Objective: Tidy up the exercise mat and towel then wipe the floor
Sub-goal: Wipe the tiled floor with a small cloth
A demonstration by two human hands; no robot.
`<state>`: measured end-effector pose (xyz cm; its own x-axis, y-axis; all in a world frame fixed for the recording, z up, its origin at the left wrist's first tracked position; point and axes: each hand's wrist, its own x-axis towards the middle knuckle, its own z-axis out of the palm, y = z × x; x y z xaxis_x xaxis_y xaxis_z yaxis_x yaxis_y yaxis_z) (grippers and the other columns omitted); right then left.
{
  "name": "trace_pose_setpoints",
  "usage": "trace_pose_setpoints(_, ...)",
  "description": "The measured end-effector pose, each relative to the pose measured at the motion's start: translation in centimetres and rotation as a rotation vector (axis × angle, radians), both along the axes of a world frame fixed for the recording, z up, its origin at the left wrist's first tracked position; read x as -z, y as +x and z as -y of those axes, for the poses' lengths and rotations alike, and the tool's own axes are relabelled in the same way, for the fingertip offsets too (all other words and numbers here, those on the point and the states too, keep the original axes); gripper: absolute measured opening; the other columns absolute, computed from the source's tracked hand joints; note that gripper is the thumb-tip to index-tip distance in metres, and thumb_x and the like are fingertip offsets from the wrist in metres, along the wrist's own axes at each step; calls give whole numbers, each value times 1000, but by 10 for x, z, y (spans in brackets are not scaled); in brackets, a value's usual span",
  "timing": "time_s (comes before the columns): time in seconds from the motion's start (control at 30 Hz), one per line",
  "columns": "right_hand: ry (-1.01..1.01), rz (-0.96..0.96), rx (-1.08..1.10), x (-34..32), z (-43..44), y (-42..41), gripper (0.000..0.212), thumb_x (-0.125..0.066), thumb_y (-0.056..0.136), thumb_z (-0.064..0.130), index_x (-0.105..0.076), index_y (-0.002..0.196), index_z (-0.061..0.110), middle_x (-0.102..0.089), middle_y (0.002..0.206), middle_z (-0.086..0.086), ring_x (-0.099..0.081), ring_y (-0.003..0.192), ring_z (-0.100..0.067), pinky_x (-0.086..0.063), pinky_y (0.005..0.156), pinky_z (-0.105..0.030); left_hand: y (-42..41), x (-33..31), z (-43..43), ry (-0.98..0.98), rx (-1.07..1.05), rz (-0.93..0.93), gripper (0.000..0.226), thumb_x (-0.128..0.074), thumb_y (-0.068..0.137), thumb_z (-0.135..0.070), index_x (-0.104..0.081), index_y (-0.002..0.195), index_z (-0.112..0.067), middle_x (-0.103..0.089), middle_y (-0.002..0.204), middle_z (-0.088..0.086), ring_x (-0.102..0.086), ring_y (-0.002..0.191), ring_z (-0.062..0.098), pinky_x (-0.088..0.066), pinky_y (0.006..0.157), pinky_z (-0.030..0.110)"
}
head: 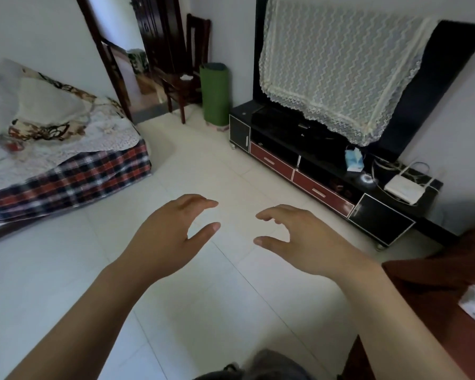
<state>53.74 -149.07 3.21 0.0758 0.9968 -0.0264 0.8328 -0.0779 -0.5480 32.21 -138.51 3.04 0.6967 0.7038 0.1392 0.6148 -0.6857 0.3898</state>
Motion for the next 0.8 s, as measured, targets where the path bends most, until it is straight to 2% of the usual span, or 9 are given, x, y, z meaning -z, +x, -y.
trace_pose_setpoints(0.2,-7,-28,47,8,-83,25,43,-57,86,50,-51,125,33,-51,122,20,-46,108,2,-34,83,-15,16,7,-92,-20,15,-3,60,-27,82,-65,-46,130,-34,-48,133,-15,-49,116,6,-42,88,21)
trace_pose_setpoints(0.37,-15,-61,47,24,-166,59,42,-58,85,49,-51,124,35,-50,117,24,-44,101,7,-30,75,-2,50,25,-174,-60,6,-22,55,-33,84,-60,-47,130,-34,-48,134,-14,-50,114,7,-42,83,20)
trace_pose_setpoints(0.43,-39,-67,41,32,-203,78,42,-58,85,49,-51,124,34,-49,116,24,-44,99,6,-32,75,-6,73,30,-213,-65,24,-57,55,-33,83,-58,-47,131,-34,-46,136,-14,-50,113,7,-39,81,19)
trace_pose_setpoints(0.5,-60,-68,28,40,-244,102,43,-57,85,48,-50,125,33,-51,120,21,-46,107,2,-34,80,-13,99,34,-255,-64,33,-73,55,-33,83,-58,-46,131,-34,-46,136,-15,-51,110,6,-37,79,17)
trace_pose_setpoints(0.57,-81,-59,13,42,-289,129,44,-57,86,48,-50,126,32,-50,123,19,-47,109,0,-34,80,-13,126,36,-300,-60,24,-71,56,-32,83,-59,-46,131,-34,-47,135,-15,-52,109,6,-40,80,18)
trace_pose_setpoints(0.7,-98,-45,-25,33,-387,179,47,-57,87,47,-48,129,29,-51,128,13,-47,114,-4,-36,92,-19,180,35,-382,-126,-13,-41,56,-34,83,-61,-46,130,-35,-49,135,-14,-50,117,7,-48,90,27)
trace_pose_setpoints(0.8,-136,-37,-69,30,-453,205,49,-56,87,48,-46,131,29,-49,131,11,-47,116,-6,-36,94,-21,204,36,-431,-178,-64,-10,52,-37,86,-63,-47,130,-36,-49,134,-15,-48,120,7,-47,95,32)
